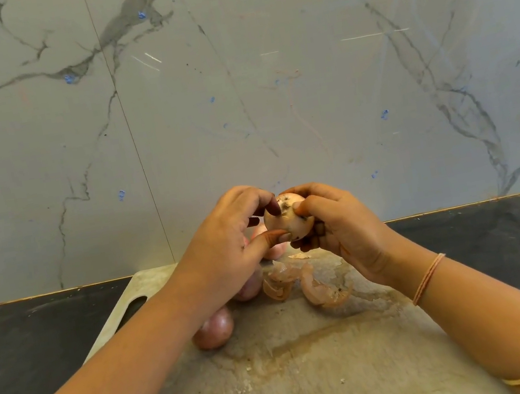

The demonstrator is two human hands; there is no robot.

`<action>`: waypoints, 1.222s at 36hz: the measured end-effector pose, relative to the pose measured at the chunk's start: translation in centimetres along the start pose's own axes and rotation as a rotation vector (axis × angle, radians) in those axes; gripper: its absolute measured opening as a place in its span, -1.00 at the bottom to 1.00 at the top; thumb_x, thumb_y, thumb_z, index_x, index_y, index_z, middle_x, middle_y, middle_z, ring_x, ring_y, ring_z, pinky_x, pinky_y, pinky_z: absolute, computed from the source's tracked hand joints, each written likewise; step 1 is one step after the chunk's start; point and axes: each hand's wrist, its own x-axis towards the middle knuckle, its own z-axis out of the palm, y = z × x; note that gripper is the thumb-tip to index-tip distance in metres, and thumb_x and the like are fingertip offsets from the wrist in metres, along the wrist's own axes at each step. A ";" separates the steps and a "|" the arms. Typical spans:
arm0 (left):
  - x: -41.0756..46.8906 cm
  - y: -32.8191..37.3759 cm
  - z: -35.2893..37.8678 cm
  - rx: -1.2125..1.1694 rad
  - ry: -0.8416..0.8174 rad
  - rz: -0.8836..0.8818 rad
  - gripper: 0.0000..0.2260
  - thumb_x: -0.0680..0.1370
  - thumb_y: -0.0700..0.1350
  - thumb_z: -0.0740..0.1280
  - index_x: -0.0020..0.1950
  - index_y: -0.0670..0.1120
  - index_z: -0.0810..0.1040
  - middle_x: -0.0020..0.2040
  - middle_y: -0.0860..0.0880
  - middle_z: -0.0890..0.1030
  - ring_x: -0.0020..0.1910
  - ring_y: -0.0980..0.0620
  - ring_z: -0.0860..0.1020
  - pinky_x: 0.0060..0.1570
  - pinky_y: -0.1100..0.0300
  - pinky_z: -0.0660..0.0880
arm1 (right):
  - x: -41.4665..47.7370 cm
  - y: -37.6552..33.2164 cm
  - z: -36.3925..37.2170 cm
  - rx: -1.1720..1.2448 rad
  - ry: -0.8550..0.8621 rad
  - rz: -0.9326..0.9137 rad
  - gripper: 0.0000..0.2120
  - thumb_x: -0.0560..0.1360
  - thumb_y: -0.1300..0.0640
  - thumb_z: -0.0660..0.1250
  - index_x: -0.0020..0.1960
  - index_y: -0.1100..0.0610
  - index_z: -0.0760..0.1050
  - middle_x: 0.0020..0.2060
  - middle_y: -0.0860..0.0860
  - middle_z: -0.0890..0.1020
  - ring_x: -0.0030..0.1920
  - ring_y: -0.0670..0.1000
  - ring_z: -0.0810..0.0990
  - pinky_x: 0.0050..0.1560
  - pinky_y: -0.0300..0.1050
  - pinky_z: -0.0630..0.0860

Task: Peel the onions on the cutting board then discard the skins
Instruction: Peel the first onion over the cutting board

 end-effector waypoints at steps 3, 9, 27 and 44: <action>0.0 0.0 -0.1 0.013 0.000 -0.003 -0.76 0.51 -0.20 0.37 0.06 0.09 0.46 0.08 0.17 0.45 0.13 0.24 0.44 0.10 0.49 0.37 | 0.0 0.1 0.0 -0.011 -0.003 0.004 -0.81 0.61 0.21 0.14 0.13 0.07 0.48 0.00 0.12 0.57 -0.13 0.08 0.56 -0.18 -0.15 0.53; 0.0 0.0 -0.1 0.027 0.025 -0.009 -0.85 0.50 -0.25 0.38 0.01 -0.03 0.56 0.12 0.08 0.50 0.10 0.17 0.48 0.07 0.46 0.41 | 0.0 0.1 -0.1 0.039 0.005 0.022 -0.84 0.60 0.21 0.15 0.09 0.06 0.47 0.01 0.17 0.59 -0.17 0.08 0.58 -0.19 -0.12 0.54; 0.2 -0.4 -0.3 -0.040 -0.035 -0.028 -0.91 0.53 -0.17 0.34 -0.01 0.02 0.54 0.13 0.18 0.46 0.11 0.19 0.48 0.07 0.34 0.49 | -0.2 0.1 0.2 -0.224 -0.003 -0.087 -0.81 0.61 0.13 0.21 0.20 0.08 0.45 -0.04 0.11 0.61 -0.14 0.03 0.57 -0.21 -0.21 0.55; 0.0 -0.4 -0.4 0.120 -0.058 -0.024 -0.95 0.58 -0.11 0.25 -0.04 0.04 0.44 0.22 0.21 0.35 0.18 0.24 0.39 0.17 0.29 0.40 | 0.1 -0.6 -0.6 0.423 0.139 0.220 -0.74 0.57 0.17 0.14 0.21 0.25 0.42 -0.10 0.22 0.58 -0.30 0.04 0.62 -0.29 -0.18 0.59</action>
